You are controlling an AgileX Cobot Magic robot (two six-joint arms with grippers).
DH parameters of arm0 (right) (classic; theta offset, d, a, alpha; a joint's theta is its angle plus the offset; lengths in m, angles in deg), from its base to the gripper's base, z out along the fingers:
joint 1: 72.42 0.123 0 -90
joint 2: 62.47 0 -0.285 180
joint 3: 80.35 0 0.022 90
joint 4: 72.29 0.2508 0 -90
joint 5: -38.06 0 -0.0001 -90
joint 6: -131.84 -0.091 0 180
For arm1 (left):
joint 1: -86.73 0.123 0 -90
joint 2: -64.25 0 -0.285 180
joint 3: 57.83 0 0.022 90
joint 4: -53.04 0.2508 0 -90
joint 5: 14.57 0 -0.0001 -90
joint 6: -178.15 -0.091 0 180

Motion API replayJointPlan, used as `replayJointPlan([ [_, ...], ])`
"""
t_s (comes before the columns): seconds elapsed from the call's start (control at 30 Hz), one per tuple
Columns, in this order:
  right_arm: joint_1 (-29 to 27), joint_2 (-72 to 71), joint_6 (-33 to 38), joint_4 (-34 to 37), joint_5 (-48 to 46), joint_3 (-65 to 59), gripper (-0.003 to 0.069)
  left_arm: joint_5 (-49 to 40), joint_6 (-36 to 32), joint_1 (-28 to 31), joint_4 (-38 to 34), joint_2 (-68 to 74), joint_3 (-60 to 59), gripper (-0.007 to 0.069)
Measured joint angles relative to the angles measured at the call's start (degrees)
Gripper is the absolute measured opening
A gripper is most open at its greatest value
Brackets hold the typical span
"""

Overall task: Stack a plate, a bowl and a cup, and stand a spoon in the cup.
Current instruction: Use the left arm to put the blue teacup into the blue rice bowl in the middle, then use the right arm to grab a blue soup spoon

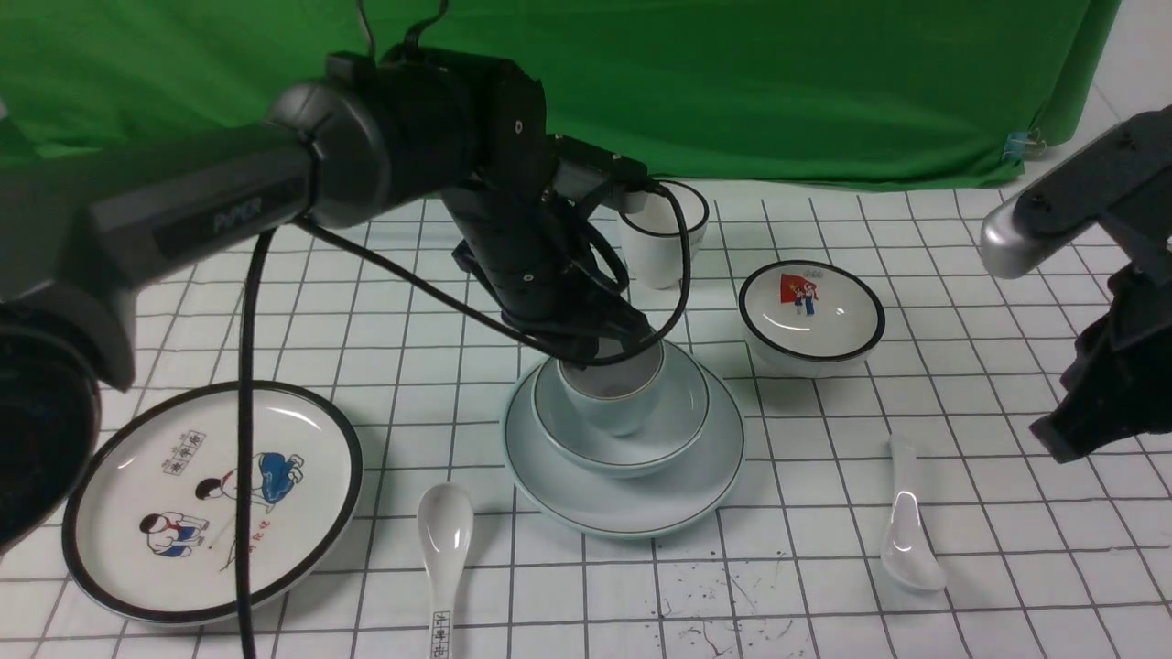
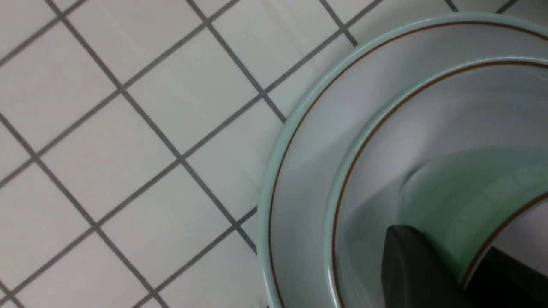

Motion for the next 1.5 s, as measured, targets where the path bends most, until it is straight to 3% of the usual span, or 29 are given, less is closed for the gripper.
replayJointPlan([
  [0.2, 0.0, 1.7, -0.1, 0.8, 0.7, 0.0, 0.0050, 1.2, 0.0, 0.0, -1.0, 0.6, 0.1, 0.0005],
  [0.37, 0.0, 1.8, -0.1, 3.4, 1.0, 0.0, 0.0036, 1.0, 0.0, 0.0, -0.9, 0.4, 0.2, 0.0068],
  [0.63, -8.3, 2.2, 0.1, 10.8, 3.0, 0.0, 0.0014, -5.1, 0.0, 0.0, 0.0, -7.8, 8.0, 0.0422],
  [0.73, -9.7, 3.9, 0.2, 12.2, 3.9, 0.0, 0.0046, -6.4, 1.6, 0.0, 2.0, -12.9, 9.6, 0.0477],
  [0.8, -9.8, 5.7, 0.2, 13.4, 4.2, 0.0, 0.0104, -7.5, 3.3, 0.0, 5.2, -16.4, 9.7, 0.0468],
  [0.9, -9.8, 9.7, 0.0, 15.3, 5.2, 0.0, 0.0267, -8.8, 6.7, 0.0, 11.6, -22.6, 7.5, 0.0372],
  [0.93, -9.8, 10.0, 0.0, 15.4, 5.4, 0.0, 0.0279, -8.9, 7.0, 0.0, 12.0, -23.0, 7.2, 0.0353],
  [0.97, -9.8, 13.1, 0.0, 15.9, 6.8, 0.0, 0.0396, -9.0, 9.0, 0.0, 15.3, -27.0, 3.6, 0.0265],
  [1.03, -9.8, 15.9, -0.3, 16.2, 8.6, 0.0, 0.0475, -8.4, 10.4, 0.0, 17.3, -31.7, -2.0, 0.0146],
  [1.07, -9.8, 16.2, -0.4, 16.2, 8.9, 0.0, 0.0481, -8.3, 10.6, 0.0, 17.3, -32.1, -2.0, 0.0134],
  [1.1, -9.8, 18.9, -1.3, 16.6, 11.3, 0.0, 0.0517, -6.7, 10.9, 0.0, 17.5, -36.4, -8.7, 0.0037],
  [1.2, -9.8, 22.6, -3.3, 17.0, 15.5, 0.0, 0.0526, -2.5, 11.4, 0.0, 16.1, -42.3, -17.7, -0.0025],
  [1.5, -9.8, 31.3, -6.8, 17.1, 21.5, 0.0, 0.0472, 8.7, 12.3, 0.0, 13.8, -52.9, -37.2, -0.0034],
])
